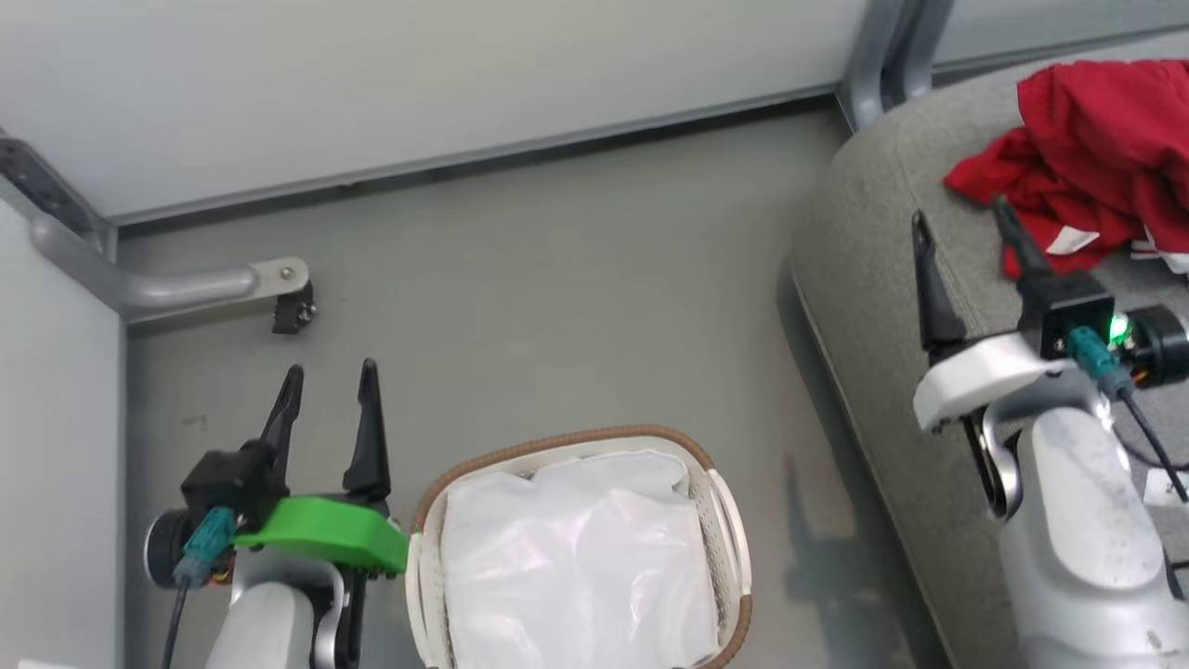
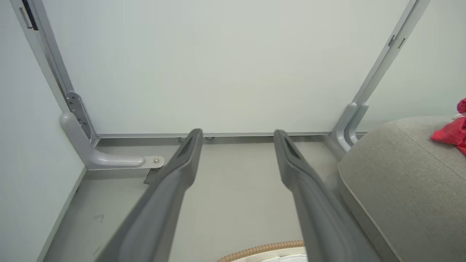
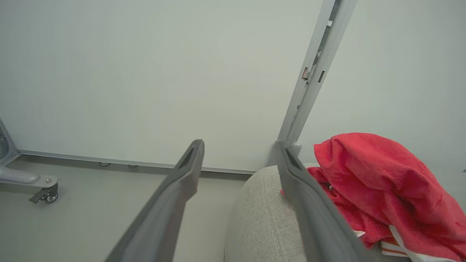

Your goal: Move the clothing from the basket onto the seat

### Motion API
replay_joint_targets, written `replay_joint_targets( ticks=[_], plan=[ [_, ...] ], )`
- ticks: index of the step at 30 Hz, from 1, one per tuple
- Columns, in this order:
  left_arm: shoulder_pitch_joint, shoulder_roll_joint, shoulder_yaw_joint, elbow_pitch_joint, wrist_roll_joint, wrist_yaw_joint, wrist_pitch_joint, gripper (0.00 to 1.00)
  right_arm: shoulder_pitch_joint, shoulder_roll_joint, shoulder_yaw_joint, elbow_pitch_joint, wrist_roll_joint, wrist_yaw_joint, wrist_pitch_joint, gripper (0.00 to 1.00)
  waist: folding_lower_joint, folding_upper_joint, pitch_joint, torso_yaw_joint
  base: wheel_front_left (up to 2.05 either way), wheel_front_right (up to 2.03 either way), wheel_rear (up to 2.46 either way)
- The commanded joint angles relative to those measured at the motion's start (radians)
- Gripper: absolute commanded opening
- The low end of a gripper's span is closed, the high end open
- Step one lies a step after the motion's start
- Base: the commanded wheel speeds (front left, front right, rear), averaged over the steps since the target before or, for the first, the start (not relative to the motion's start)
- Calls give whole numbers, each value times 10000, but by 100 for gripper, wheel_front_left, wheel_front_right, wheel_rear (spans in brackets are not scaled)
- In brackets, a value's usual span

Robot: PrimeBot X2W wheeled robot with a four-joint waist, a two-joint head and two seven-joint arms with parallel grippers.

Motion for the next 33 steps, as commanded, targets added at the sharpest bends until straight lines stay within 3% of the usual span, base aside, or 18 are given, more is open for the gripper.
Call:
replay_joint_targets(
  ticks=[1,6,17,33],
  plan=[
    [324,-48,168,-74,91,44,0,100,336,-30,71,-69,190,-11,-4,100,1,0,-519,376,0,0,0],
    [1173,-120,789,-249,201,-37,0,100,1484,-19,543,-351,1127,-11,-4,100,1,0,-941,466,0,0,0],
    [2143,-165,938,-290,-101,-54,-1,100,3043,-15,1365,-515,2272,-11,-4,100,1,0,-1490,498,0,0,0],
    [2318,-165,691,-283,-297,110,-1,100,3375,-19,1683,-378,2433,-11,-4,100,1,0,-1664,403,0,0,0]
  ],
)
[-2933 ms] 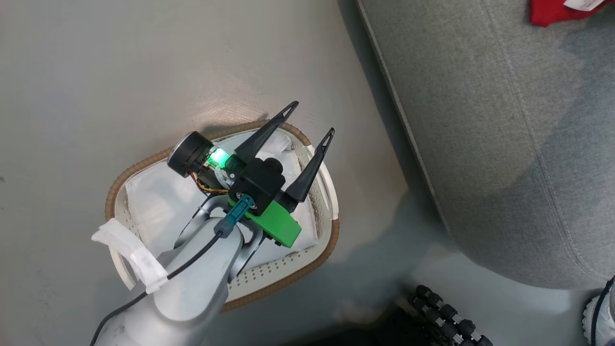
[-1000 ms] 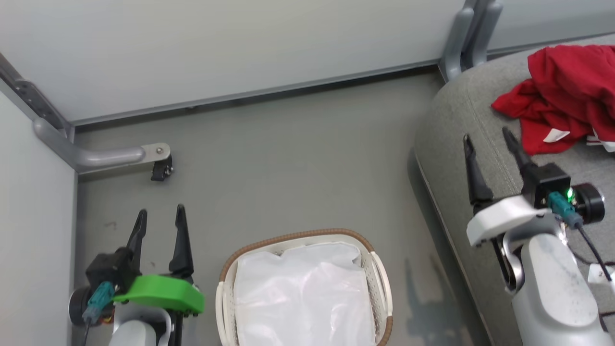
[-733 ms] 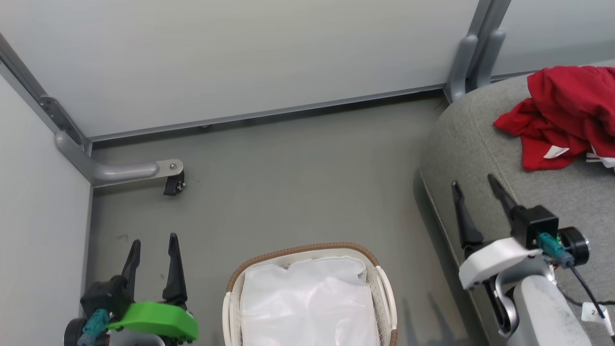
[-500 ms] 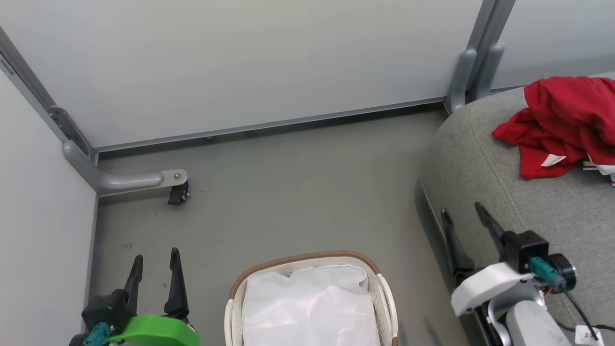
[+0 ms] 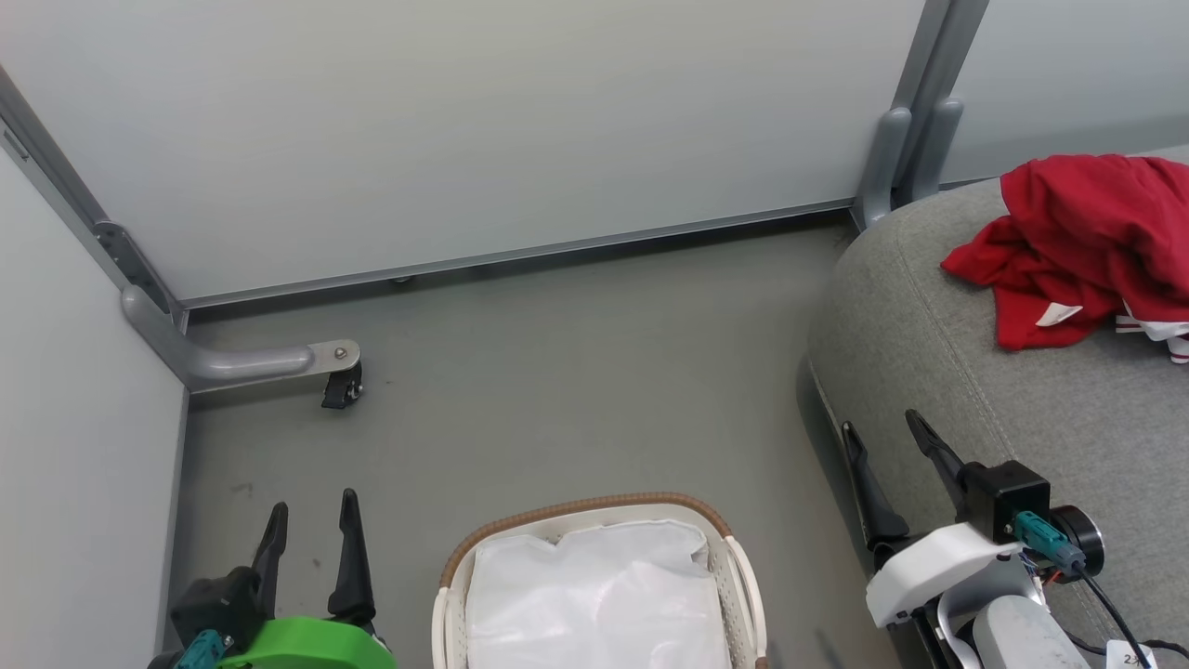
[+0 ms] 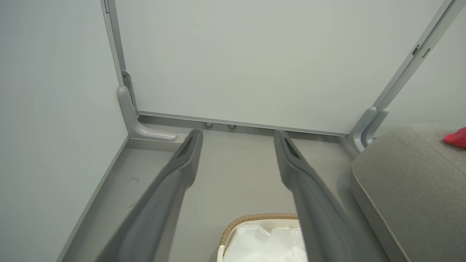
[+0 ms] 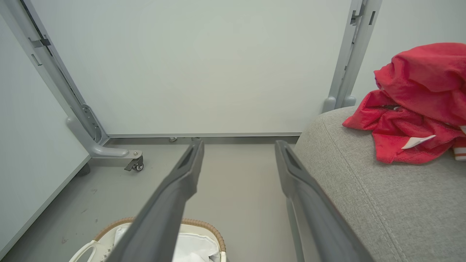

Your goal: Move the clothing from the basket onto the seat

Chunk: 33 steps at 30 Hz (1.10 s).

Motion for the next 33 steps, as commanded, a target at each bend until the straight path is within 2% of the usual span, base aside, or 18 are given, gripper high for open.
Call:
replay_joint_targets(
  ticks=[1,5,6,10,33],
  plan=[
    [113,9,18,-11,-136,34,-3,100,118,-44,-34,25,-18,-11,-4,100,1,0,-5,-3,0,0,0],
    [145,11,-26,97,-316,12,-3,100,138,-44,-35,65,-13,-11,-4,100,1,0,-39,-7,0,0,0],
    [7,-2,-50,86,-303,0,0,0,0,0,-17,50,-2,0,0,0,1,0,-40,-6,0,0,0],
    [-26,-28,-42,343,-470,-6,66,0,53,45,-42,298,184,0,81,0,1,0,-45,-7,0,0,0],
    [-360,-16,464,-4,-4070,-133,1134,0,182,20,-540,-159,4425,-2,1145,0,1,0,-92,8,0,0,0]
  ],
)
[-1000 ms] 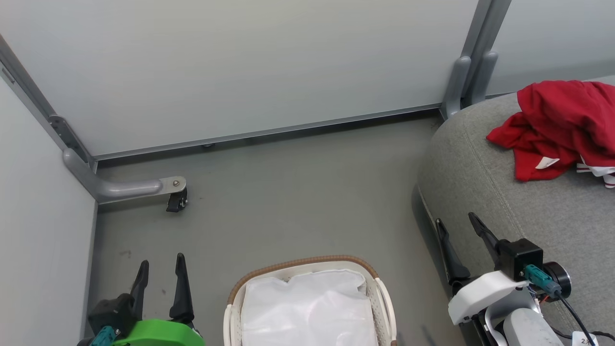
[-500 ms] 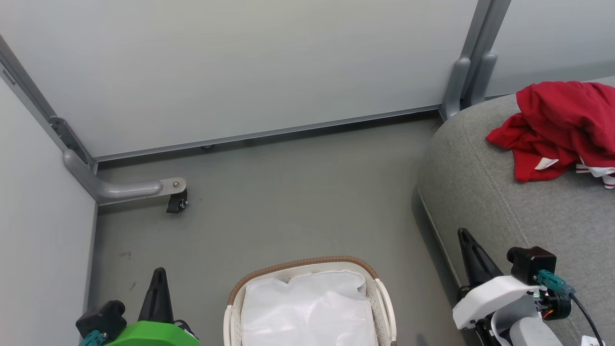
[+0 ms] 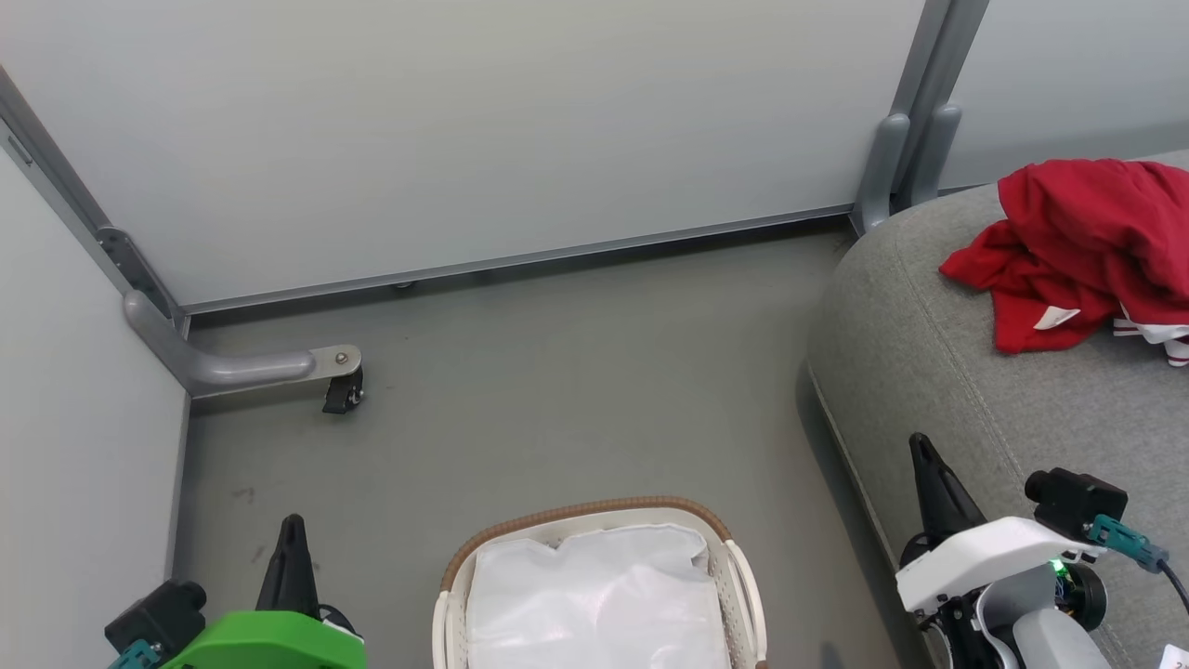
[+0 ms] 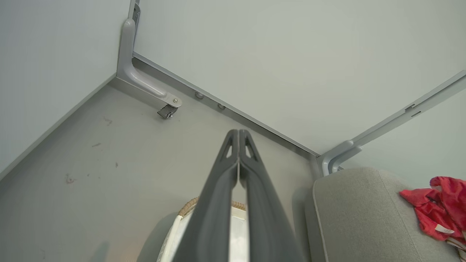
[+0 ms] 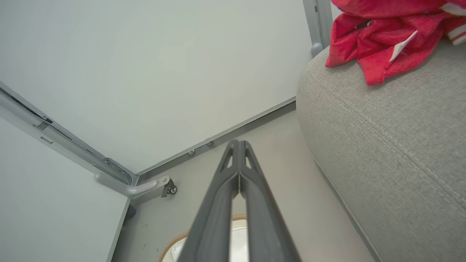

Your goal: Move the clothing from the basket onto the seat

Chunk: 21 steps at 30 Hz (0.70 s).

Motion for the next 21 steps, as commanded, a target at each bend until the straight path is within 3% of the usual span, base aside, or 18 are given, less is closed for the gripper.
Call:
replay_joint_targets(
  ticks=[1,21],
  plan=[
    [-322,28,90,-176,-366,-50,67,0,-35,-46,-72,-203,406,-2,99,0,0,0,-3,1,0,0,0],
    [-550,38,434,-404,-2782,-136,797,0,45,-65,-421,-485,3243,-4,822,0,0,0,-44,14,0,0,0]
  ],
)
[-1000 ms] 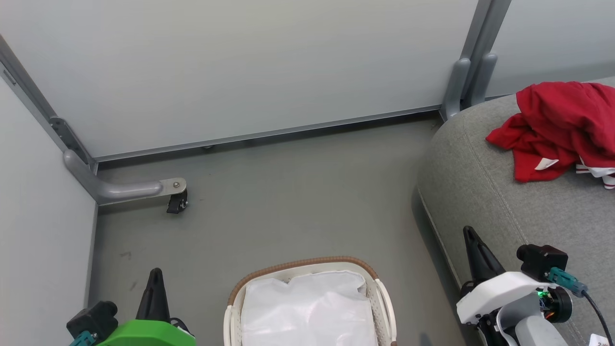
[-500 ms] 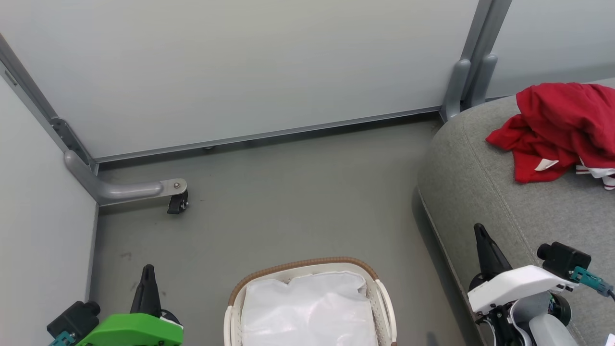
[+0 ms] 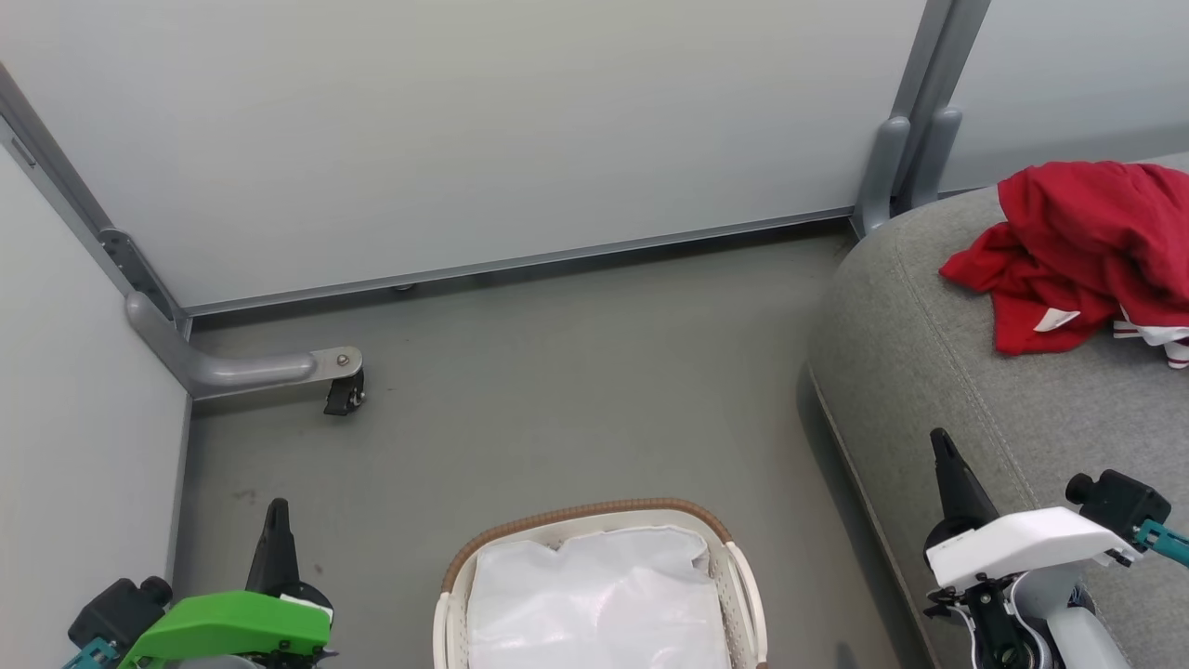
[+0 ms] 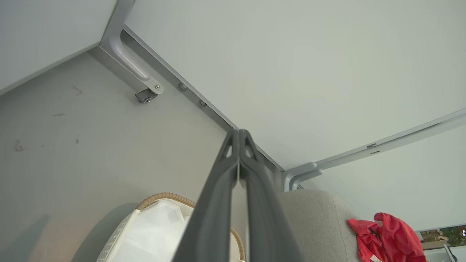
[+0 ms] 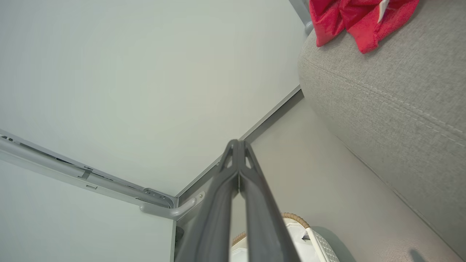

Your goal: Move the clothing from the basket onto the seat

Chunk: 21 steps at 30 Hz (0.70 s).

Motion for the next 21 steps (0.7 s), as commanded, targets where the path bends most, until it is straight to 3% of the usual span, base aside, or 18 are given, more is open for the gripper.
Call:
replay_joint_targets(
  ticks=[1,21],
  plan=[
    [-302,37,71,-159,-304,-52,84,0,18,-56,-66,-169,340,-4,76,0,1,0,-3,1,0,0,0],
    [-482,46,353,-338,-2249,-117,677,0,65,-71,-350,-392,2643,-5,671,0,1,0,-44,14,0,0,0]
  ],
)
